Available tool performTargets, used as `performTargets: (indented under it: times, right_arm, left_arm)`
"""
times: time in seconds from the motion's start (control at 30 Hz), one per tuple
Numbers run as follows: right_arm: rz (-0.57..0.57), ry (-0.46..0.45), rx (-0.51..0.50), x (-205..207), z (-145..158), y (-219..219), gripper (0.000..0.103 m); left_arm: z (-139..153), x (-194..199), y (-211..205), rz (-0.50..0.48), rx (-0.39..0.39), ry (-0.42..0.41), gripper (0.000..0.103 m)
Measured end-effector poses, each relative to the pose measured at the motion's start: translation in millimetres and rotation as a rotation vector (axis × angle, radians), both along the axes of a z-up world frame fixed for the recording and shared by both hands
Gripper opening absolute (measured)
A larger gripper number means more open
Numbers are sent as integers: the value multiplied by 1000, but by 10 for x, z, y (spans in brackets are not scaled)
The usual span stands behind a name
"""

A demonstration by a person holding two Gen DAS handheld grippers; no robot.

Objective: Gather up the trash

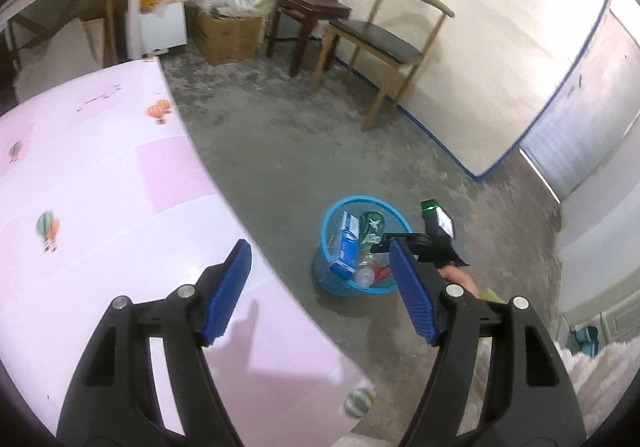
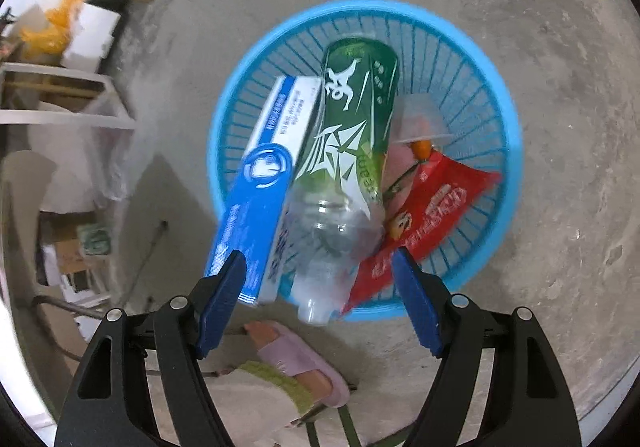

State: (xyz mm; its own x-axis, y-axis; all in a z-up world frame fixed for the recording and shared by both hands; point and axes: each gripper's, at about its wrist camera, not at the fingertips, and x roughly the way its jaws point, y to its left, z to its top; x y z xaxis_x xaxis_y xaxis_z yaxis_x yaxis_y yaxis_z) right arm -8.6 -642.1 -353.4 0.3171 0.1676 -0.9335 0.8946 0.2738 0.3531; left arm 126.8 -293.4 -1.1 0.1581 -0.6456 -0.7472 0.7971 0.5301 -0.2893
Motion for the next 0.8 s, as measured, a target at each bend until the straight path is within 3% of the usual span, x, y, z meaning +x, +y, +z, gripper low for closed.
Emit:
performTargets:
  times: [0.17, 0.23, 0.5, 0.67, 0.8]
  right_arm:
    - [-7, 69, 48, 160, -349, -68, 73]
    - [-44, 44, 63, 150, -427, -114, 73]
    - [-68, 25, 71, 13, -463, -245, 68]
    - [57, 89, -38, 1, -294, -220, 68]
    - [272, 245, -232, 146, -182, -103, 68]
  left_arm:
    - [-49, -14, 210, 27, -29, 7, 69]
    - [-100, -31, 235, 24, -25, 12, 69]
    - [-215, -6, 258, 28, -34, 52, 69]
    - [-214, -1, 240, 22, -36, 42, 69]
    - [-245, -7, 211, 19, -28, 35, 69]
